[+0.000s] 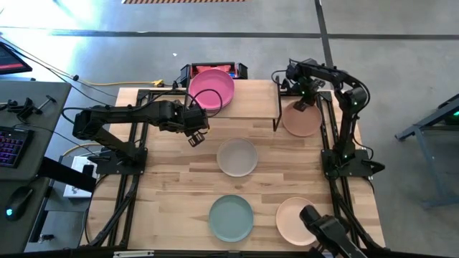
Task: Place and stack plates onto a shelf
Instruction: Put the brown plate on the shelf
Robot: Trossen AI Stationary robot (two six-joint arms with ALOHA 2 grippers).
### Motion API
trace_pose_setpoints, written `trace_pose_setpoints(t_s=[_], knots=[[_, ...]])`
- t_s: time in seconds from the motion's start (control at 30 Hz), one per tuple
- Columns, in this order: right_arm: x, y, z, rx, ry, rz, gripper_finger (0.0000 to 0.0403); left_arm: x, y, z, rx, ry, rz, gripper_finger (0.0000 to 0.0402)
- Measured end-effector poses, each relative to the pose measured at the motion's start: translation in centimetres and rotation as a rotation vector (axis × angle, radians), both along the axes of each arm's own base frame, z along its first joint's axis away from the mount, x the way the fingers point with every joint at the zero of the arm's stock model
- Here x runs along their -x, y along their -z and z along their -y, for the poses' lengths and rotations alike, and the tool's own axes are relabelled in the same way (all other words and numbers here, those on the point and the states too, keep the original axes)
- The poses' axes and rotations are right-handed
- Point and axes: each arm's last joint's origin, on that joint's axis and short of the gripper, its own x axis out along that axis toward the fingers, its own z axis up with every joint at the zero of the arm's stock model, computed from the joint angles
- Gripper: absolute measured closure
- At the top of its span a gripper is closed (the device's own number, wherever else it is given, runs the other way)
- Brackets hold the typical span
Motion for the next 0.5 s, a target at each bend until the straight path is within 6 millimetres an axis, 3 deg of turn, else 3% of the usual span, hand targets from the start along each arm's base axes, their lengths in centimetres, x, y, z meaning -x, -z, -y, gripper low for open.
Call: trace_pose_setpoints(t_s=[0.3, 0.5], knots=[[0.5, -3.5, -1.0, 0.07, 0.012, 0.045, 0.0402, 0.0, 0.0, 0.0, 0.0, 0.0, 0.0, 0.0303], [0.6, -4.4, -1.4, 0.086, 0.018, 0.069, 0.0402, 0.0, 0.0, 0.0, 0.0, 0.0, 0.0, 0.0303]])
